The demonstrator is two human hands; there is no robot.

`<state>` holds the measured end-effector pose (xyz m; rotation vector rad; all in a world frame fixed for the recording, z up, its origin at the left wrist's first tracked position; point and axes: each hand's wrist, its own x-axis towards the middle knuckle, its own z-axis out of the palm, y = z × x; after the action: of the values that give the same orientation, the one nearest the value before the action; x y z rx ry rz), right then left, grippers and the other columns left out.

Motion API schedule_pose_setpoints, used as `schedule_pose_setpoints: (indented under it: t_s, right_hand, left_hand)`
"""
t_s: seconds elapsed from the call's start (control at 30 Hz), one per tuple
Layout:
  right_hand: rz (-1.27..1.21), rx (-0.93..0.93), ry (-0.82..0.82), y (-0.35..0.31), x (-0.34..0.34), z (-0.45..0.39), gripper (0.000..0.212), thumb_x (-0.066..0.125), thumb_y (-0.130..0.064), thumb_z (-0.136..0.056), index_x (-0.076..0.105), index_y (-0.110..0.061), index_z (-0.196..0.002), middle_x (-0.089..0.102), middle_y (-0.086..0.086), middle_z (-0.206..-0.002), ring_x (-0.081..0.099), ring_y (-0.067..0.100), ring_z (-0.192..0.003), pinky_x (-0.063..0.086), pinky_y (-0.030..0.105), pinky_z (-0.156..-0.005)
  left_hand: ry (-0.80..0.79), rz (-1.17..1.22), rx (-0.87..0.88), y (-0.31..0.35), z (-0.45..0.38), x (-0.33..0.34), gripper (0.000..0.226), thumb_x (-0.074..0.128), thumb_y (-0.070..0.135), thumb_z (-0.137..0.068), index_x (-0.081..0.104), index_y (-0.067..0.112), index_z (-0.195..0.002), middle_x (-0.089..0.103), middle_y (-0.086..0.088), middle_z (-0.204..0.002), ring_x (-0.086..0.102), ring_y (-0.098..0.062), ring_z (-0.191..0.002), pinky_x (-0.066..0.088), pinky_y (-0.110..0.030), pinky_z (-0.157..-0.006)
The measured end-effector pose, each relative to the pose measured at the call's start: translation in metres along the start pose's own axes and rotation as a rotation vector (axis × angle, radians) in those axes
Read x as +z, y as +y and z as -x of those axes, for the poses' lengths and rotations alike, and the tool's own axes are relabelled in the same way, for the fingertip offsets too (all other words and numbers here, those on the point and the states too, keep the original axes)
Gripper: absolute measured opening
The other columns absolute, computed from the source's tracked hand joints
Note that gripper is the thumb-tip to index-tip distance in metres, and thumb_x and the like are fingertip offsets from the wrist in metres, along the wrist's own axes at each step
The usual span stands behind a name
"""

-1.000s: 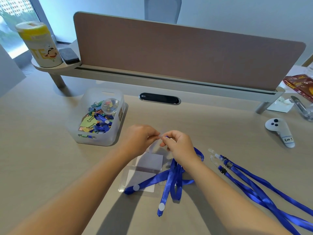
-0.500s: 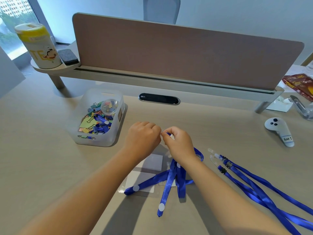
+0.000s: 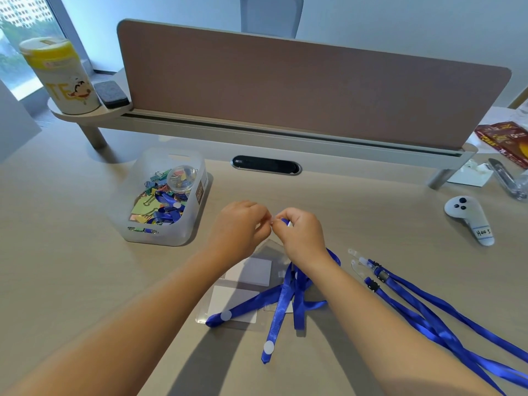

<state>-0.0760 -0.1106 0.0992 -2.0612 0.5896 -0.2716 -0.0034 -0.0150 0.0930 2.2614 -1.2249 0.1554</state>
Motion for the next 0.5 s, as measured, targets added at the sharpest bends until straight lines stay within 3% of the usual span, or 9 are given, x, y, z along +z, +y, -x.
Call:
schedule_pose_setpoints:
  t_s: [0.07, 0.13, 0.3, 0.4, 0.5]
  right_hand:
    - [0.020, -0.029, 0.013, 0.000, 0.000, -0.001, 0.020, 0.051, -0.010, -0.089, 0.065, 0.004, -0.084, 0.046, -0.004, -0.057, 0.040, 0.007, -0.053, 0.032, 0.014, -0.049]
    - [0.031, -0.064, 0.018, -0.001, -0.001, -0.003, 0.019, 0.051, -0.008, -0.088, 0.064, 0.006, -0.083, 0.047, 0.000, -0.059, 0.041, 0.012, -0.056, 0.032, 0.018, -0.051]
    - [0.075, -0.147, -0.010, -0.003, -0.006, -0.007, 0.015, 0.050, -0.006, -0.086, 0.055, -0.008, -0.072, 0.042, -0.006, -0.056, 0.040, 0.014, -0.057, 0.029, 0.019, -0.050]
    - [0.066, -0.164, -0.042, -0.002, -0.008, -0.009, 0.017, 0.051, -0.006, -0.087, 0.051, -0.009, -0.071, 0.041, -0.007, -0.056, 0.036, 0.006, -0.053, 0.029, 0.017, -0.050]
    - [0.054, -0.179, -0.073, 0.001, -0.009, -0.012, 0.026, 0.051, -0.008, -0.088, 0.047, -0.015, -0.063, 0.042, -0.008, -0.056, 0.037, 0.004, -0.053, 0.030, 0.013, -0.049]
  left_hand:
    - [-0.036, 0.127, -0.125, 0.001, -0.002, -0.001, 0.018, 0.054, 0.012, -0.083, 0.069, 0.000, -0.081, 0.069, -0.011, -0.075, 0.057, -0.020, -0.066, 0.046, -0.028, -0.061]
    - [-0.034, 0.276, -0.214, 0.000, -0.005, -0.001, 0.014, 0.057, 0.007, -0.082, 0.069, -0.001, -0.085, 0.067, -0.008, -0.076, 0.054, -0.014, -0.067, 0.043, -0.020, -0.061]
    - [-0.037, 0.626, -0.401, -0.003, -0.010, -0.002, 0.009, 0.060, -0.004, -0.078, 0.067, -0.005, -0.073, 0.057, 0.009, -0.055, 0.053, 0.008, -0.046, 0.041, -0.003, -0.049]
    - [-0.046, 0.772, -0.462, -0.002, -0.011, -0.004, 0.029, 0.056, -0.011, -0.077, 0.061, 0.010, -0.057, 0.059, 0.014, -0.038, 0.053, 0.009, -0.043, 0.042, -0.002, -0.049]
    - [-0.073, 0.830, -0.491, -0.001, -0.011, -0.006, 0.033, 0.053, -0.011, -0.078, 0.058, 0.013, -0.056, 0.061, 0.017, -0.039, 0.054, 0.009, -0.044, 0.044, -0.002, -0.051]
